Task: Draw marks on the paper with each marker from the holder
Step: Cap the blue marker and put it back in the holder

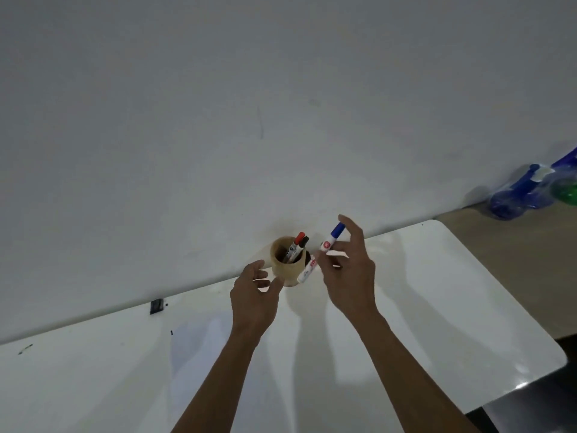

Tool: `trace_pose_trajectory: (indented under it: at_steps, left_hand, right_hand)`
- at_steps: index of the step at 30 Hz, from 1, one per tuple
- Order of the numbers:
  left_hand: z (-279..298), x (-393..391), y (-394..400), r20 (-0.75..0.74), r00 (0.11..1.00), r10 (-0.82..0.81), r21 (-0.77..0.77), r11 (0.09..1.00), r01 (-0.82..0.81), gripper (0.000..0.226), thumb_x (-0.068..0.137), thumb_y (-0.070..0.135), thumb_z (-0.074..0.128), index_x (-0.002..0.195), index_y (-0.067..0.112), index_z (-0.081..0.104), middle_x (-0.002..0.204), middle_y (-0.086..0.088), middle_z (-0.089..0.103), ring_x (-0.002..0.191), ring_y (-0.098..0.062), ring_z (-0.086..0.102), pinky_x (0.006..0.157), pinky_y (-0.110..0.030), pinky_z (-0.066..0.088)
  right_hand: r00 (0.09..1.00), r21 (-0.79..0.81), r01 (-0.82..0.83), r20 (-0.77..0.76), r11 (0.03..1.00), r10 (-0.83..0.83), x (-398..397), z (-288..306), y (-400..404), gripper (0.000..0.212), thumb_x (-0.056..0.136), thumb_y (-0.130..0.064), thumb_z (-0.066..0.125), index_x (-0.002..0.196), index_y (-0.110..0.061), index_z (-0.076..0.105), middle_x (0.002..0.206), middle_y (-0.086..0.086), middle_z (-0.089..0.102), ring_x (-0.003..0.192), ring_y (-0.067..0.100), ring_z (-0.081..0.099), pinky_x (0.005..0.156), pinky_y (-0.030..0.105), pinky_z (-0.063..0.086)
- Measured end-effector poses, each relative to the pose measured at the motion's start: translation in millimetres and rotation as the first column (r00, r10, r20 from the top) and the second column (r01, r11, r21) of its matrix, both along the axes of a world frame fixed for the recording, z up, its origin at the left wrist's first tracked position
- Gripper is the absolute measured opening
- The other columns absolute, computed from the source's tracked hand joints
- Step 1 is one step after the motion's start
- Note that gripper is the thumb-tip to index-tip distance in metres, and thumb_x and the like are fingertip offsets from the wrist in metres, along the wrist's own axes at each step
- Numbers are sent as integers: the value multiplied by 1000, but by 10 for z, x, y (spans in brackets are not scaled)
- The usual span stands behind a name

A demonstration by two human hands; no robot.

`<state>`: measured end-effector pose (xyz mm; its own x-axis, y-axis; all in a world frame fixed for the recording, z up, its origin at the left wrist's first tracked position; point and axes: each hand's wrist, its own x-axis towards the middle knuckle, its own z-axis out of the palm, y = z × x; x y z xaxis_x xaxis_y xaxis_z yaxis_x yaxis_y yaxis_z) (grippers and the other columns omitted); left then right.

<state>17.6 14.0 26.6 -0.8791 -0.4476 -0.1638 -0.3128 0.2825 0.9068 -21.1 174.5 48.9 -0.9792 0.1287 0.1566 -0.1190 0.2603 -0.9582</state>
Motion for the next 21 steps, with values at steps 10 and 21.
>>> trace_pose_trajectory:
  at_steps: [10, 21]
  left_hand:
    - [-343, -564, 146, 119, 992, -37, -15, 999, 39, 91, 76, 11, 84, 151, 15, 33, 146, -9, 51, 128, -27, 53, 95, -28, 43]
    - [-472, -620, 101, 11, 996, -87, -48, 995, 87, 64, 70, 19, 88, 124, 27, 54, 115, 13, 62, 101, -9, 58, 78, -11, 40]
  right_hand:
    - [995, -12, 60, -79, 998, -61, -485, -245, -151, 39, 95, -16, 70, 130, -23, 54, 91, -2, 74, 84, 6, 72, 75, 2, 48]
    - [998, 104, 36, 44, 994, -41, -522, -615, -366, 41, 86, 0, 76, 122, -16, 65, 103, -6, 70, 93, 9, 65, 83, 25, 57]
